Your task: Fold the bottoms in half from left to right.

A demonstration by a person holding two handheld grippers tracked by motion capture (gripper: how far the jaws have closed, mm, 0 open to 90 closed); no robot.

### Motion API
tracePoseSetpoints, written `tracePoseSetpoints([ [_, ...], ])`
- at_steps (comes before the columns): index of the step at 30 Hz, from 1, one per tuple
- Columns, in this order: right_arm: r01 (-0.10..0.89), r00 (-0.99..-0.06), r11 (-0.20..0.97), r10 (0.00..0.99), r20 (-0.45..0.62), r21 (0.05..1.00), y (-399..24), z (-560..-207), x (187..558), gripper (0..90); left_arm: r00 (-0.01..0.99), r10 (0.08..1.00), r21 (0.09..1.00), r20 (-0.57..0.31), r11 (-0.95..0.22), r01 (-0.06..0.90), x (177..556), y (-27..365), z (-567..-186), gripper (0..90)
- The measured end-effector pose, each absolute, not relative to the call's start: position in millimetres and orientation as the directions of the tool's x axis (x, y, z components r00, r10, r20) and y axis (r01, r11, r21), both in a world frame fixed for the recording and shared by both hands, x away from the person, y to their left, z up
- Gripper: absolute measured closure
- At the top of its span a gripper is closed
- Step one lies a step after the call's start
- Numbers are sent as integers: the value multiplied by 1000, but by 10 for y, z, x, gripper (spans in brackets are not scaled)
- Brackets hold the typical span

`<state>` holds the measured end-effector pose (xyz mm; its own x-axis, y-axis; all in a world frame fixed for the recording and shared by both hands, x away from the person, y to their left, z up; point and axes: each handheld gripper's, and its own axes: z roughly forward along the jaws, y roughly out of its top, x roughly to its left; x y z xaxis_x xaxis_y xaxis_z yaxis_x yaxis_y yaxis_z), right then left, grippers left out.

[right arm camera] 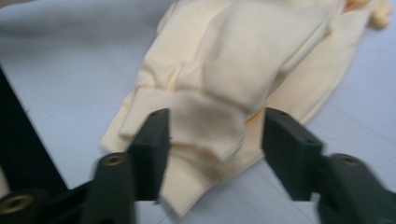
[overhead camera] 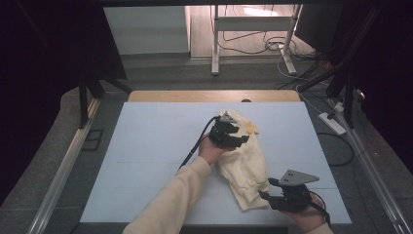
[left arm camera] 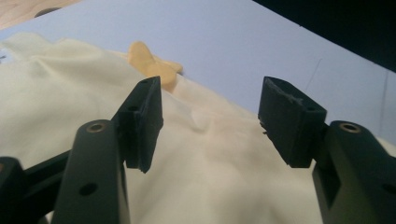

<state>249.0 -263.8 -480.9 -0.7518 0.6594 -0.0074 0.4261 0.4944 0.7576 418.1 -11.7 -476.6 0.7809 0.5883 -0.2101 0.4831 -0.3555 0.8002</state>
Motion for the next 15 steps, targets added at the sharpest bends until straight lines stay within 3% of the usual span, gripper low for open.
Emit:
tracePoseSetpoints([
  [15,390,-747,439,664,0,809,-2628,-4704,2623,353,781,598,825,-178,-341,450,3859,314,-4623,365],
])
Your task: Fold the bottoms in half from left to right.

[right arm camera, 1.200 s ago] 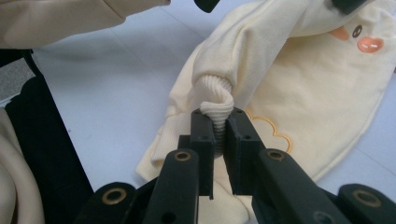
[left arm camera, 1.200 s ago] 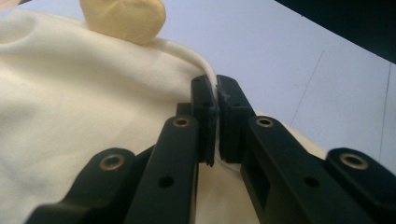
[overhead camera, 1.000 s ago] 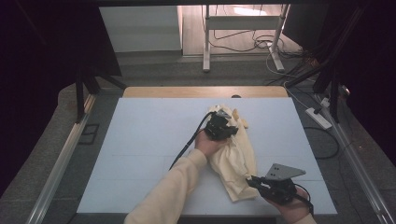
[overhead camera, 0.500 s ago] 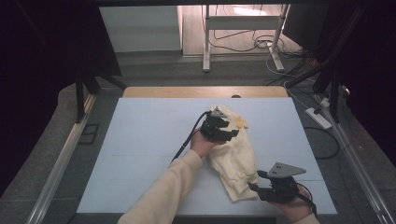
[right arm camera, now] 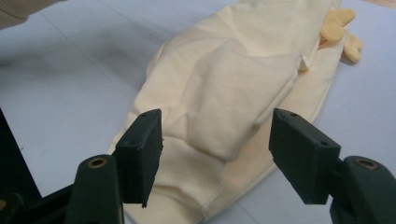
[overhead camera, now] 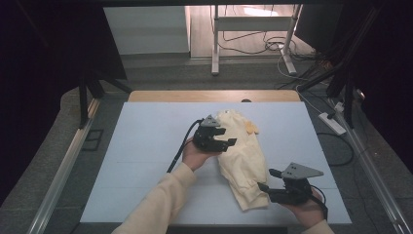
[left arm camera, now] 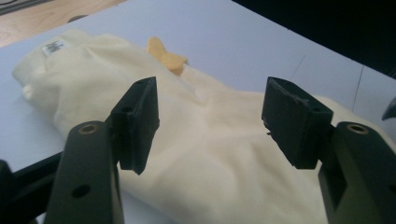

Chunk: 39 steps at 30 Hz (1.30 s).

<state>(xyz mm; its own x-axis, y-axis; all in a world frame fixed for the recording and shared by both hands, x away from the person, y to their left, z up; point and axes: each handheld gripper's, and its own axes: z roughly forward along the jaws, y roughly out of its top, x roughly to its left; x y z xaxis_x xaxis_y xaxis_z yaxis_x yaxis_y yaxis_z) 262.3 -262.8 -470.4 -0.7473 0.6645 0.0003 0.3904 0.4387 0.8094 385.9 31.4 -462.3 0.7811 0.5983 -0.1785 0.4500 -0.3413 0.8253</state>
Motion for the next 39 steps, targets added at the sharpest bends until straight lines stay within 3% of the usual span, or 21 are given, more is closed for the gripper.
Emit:
tracePoseSetpoints([
  [39,312,-812,471,583,-26,825,-2477,-4659,2619,373,742,649,807,-168,-343,482,3200,1120,-4805,320],
])
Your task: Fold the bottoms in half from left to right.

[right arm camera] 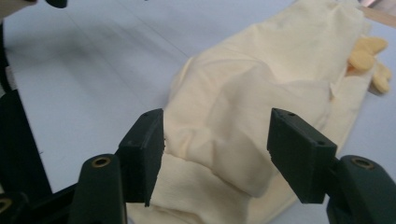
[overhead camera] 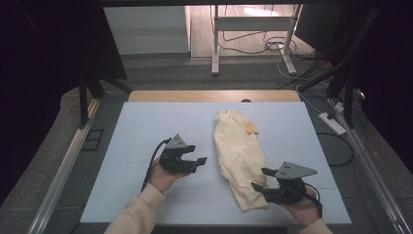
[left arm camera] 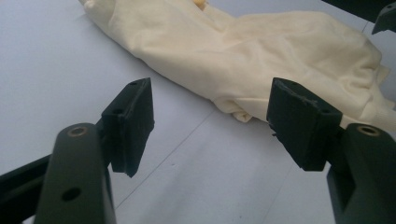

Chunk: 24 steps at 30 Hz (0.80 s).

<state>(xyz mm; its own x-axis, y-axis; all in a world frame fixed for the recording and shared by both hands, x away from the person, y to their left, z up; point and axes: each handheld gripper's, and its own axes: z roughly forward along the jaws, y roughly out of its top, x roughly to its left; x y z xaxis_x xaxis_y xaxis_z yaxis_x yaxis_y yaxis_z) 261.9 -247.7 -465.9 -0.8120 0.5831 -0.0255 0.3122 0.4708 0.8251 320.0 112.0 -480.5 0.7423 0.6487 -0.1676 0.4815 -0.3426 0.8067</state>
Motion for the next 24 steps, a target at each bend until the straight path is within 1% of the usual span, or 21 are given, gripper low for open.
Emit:
tracePoseSetpoints([
  [5,300,-844,535,535,-42,790,-2383,-4743,2605,373,747,643,804,-170,-347,482,3162,1123,-4827,320],
  [8,325,-859,598,511,-37,732,-2329,-4868,2651,355,746,644,802,-169,-351,484,3155,1122,-4838,320],
  [10,360,-862,624,507,-9,693,-2311,-4966,2700,336,745,645,803,-170,-348,484,3151,1125,-4837,320],
  [12,391,-860,633,510,21,668,-2298,-5052,2740,324,746,644,805,-171,-346,483,3148,1129,-4835,322],
  [14,404,-857,631,515,32,662,-2290,-5060,2756,332,746,644,803,-169,-349,483,3146,1131,-4837,322],
  [18,407,-863,638,504,46,654,-2293,-5061,2754,418,745,645,802,-172,-348,486,3144,1125,-4851,321],
  [20,406,-867,638,496,54,654,-2293,-5056,2748,484,746,644,800,-169,-353,485,3140,1125,-4855,320],
  [22,406,-873,642,484,67,651,-2287,-5044,2743,589,747,643,799,-169,-354,486,3138,1124,-4859,320],
  [24,409,-875,644,477,78,646,-2279,-5036,2739,643,747,643,798,-169,-355,486,3140,1122,-4863,320],
])
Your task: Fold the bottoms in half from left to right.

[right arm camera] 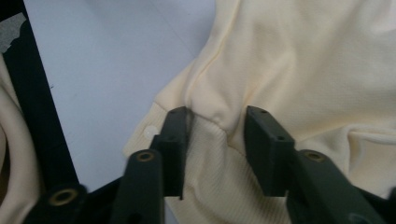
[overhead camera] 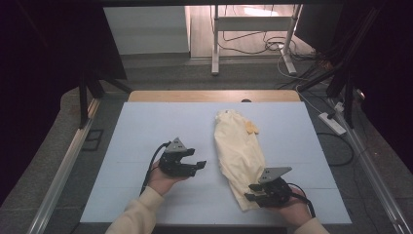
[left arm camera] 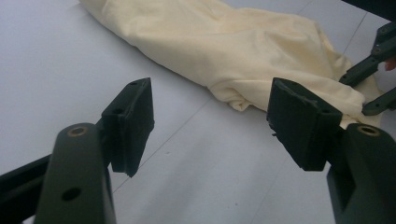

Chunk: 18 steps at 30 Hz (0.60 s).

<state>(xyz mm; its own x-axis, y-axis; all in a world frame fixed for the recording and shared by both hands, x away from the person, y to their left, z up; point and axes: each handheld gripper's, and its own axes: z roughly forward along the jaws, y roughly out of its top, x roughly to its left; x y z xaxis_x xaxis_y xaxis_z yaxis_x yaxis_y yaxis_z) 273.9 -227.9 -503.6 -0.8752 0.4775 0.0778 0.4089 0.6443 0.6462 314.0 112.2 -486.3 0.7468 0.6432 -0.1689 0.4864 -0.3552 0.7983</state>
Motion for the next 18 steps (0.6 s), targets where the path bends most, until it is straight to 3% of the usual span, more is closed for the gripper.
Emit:
tracePoseSetpoints([
  [2,408,-873,636,483,75,655,-2292,-5016,2735,748,747,643,798,-168,-356,486,3139,1122,-4867,321],
  [4,420,-870,625,483,96,658,-2312,-5003,2736,780,748,643,799,-168,-355,485,3138,1126,-4868,323],
  [11,415,-893,618,418,168,668,-2262,-4917,2598,829,743,647,802,-168,-348,485,3136,1158,-4857,324],
  [14,368,-901,663,426,75,652,-2200,-4938,2517,827,741,650,803,-171,-343,487,3137,1169,-4856,323],
  [18,411,-891,635,430,142,654,-2242,-4984,2589,819,740,651,804,-171,-342,486,3134,1175,-4853,319],
])
